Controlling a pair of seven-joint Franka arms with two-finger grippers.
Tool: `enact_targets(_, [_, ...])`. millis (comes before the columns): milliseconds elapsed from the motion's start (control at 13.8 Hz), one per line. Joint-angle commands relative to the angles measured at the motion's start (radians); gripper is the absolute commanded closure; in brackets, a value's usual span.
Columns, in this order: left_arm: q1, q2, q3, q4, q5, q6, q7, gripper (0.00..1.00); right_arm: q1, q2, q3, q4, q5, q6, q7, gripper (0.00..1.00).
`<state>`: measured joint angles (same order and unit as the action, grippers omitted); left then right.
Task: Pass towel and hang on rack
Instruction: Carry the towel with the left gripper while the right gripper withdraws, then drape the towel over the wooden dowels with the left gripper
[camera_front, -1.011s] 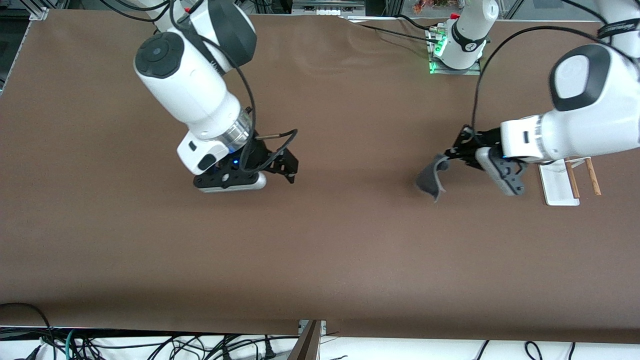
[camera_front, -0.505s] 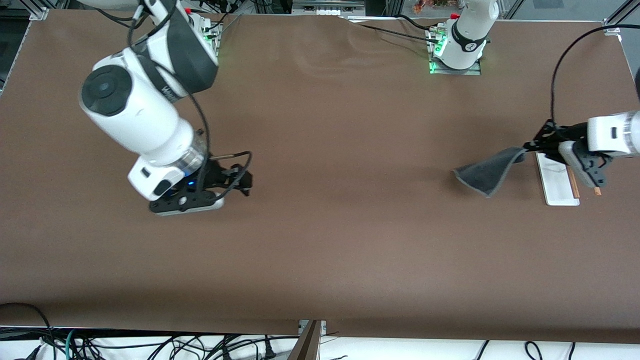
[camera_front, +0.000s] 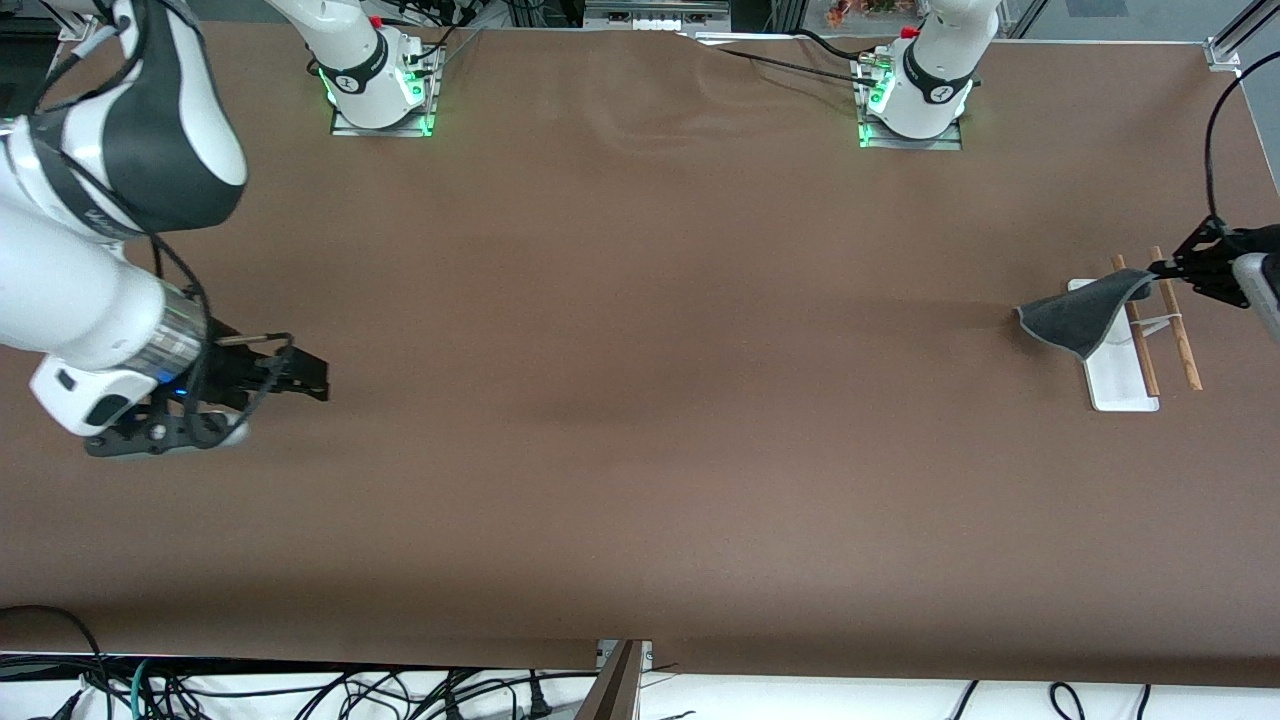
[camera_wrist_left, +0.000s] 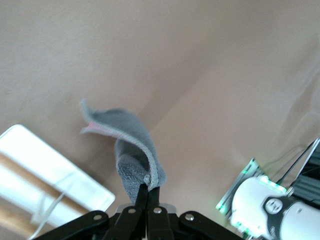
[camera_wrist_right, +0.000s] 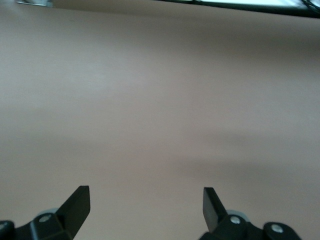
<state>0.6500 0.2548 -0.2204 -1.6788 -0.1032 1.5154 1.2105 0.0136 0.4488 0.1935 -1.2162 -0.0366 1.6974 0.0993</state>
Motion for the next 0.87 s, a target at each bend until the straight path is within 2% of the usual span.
enact_targets(0, [0.046, 0.093, -0.013, 0.117, 0.037, -0.031, 0.101, 1.00, -0.032, -0.113, -0.017, -0.094, -0.002, -0.057, -0.007, 0.00])
enact_targets(217, [0.071, 0.168, -0.008, 0.207, 0.082, -0.032, 0.196, 1.00, -0.060, -0.192, -0.100, -0.118, 0.011, -0.100, -0.071, 0.00])
enact_targets(650, [0.143, 0.192, 0.024, 0.272, 0.123, -0.035, 0.352, 1.00, -0.135, -0.315, -0.121, -0.190, 0.007, -0.166, -0.159, 0.00])
enact_targets(794, [0.160, 0.201, 0.026, 0.272, 0.125, -0.034, 0.383, 1.00, -0.135, -0.360, -0.153, -0.262, 0.012, -0.168, -0.190, 0.00])
